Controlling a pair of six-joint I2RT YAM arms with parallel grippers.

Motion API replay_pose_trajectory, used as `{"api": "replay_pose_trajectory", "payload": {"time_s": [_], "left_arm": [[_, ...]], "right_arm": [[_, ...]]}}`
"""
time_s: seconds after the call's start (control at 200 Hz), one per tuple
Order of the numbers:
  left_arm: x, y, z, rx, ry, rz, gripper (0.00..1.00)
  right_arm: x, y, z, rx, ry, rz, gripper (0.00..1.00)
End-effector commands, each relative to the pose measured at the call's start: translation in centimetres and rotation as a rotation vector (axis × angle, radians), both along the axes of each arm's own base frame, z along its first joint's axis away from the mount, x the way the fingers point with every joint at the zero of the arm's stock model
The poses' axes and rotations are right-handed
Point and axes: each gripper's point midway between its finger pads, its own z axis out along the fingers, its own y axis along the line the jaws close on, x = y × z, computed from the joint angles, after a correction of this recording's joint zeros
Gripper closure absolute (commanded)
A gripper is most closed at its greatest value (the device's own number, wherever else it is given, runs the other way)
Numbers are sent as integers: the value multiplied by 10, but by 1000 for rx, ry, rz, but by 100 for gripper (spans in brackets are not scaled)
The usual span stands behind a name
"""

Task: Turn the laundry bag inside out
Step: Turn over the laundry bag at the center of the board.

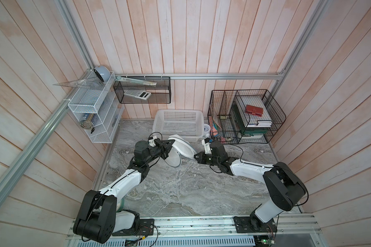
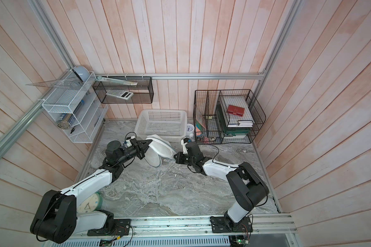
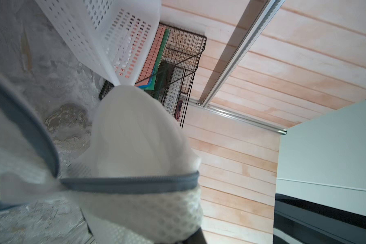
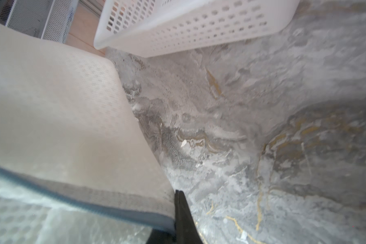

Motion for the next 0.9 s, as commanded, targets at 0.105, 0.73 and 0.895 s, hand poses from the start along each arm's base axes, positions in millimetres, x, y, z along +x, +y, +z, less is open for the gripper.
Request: {"api": "replay_pose_trajectory", "payload": {"time_s": [0.105,0.73,0.895], "left_arm": [[-63,-9,-21,284,-35,-307,100],[-56,8,-46,624,-93,-376,100],[-52,7,-49,630,-94,-379,100]], "right_arm": [[48,-36,2,4,-162,-83,100],[-31,-47,46,-394,-370,232,42],[-43,-26,66,-381,-418,341,29]]}}
